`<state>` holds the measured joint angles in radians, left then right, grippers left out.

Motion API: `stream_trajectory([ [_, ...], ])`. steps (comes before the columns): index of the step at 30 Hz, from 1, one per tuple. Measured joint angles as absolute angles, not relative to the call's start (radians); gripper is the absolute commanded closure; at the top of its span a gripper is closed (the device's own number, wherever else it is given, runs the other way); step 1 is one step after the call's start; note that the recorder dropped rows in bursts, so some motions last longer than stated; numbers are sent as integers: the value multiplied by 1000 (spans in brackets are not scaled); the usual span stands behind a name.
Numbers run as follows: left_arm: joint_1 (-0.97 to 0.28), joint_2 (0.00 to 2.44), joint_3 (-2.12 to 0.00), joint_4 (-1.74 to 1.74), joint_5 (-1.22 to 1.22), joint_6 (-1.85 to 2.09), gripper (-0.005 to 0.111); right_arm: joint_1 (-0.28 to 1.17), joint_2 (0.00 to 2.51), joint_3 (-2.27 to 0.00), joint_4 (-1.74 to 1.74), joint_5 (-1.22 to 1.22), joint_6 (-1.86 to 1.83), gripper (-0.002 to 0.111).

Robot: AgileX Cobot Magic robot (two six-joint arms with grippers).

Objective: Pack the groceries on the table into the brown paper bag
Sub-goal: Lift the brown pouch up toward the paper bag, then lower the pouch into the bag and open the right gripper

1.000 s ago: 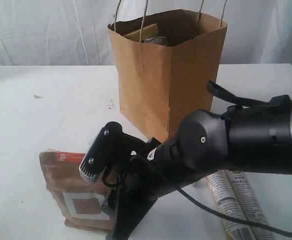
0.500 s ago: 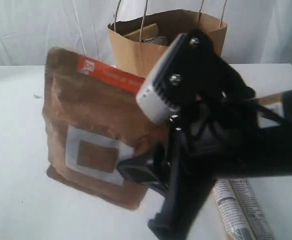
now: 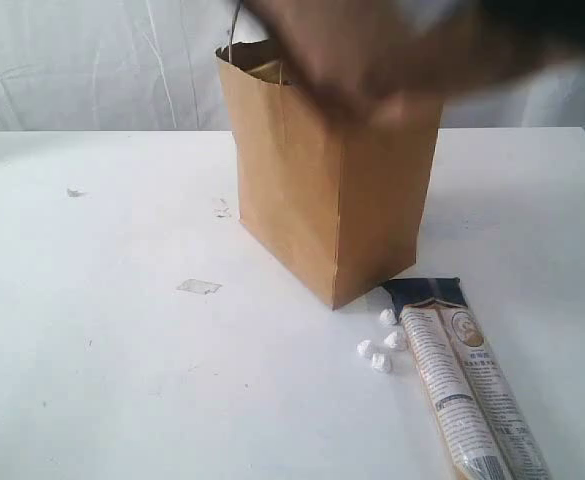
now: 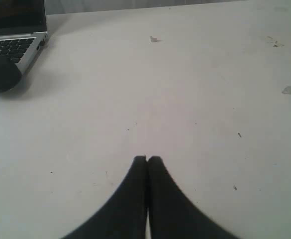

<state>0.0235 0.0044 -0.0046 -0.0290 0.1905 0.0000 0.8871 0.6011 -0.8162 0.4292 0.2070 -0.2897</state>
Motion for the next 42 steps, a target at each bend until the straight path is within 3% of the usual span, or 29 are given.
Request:
stream_trajectory([
  [6, 24, 4, -5, -29, 190, 0, 107, 887, 628, -816, 485, -374, -287, 108],
  [11, 24, 4, -5, -29, 190, 0, 107, 887, 784, -824, 526, -603, -293, 108],
  [14, 24, 4, -5, -29, 190, 0, 107, 887, 941, -858, 575, -608, -510, 108],
  [19, 24, 4, -5, -29, 190, 0, 107, 778, 1244, -1082, 1134, -547, -1045, 108],
  [27, 24, 4, -5, -29, 190, 0, 107, 625, 1477, -1222, 1193, -427, -1120, 108],
  [42, 24, 4, -5, -29, 190, 0, 107, 604, 1569, -1222, 1343, -444, -1342, 108],
])
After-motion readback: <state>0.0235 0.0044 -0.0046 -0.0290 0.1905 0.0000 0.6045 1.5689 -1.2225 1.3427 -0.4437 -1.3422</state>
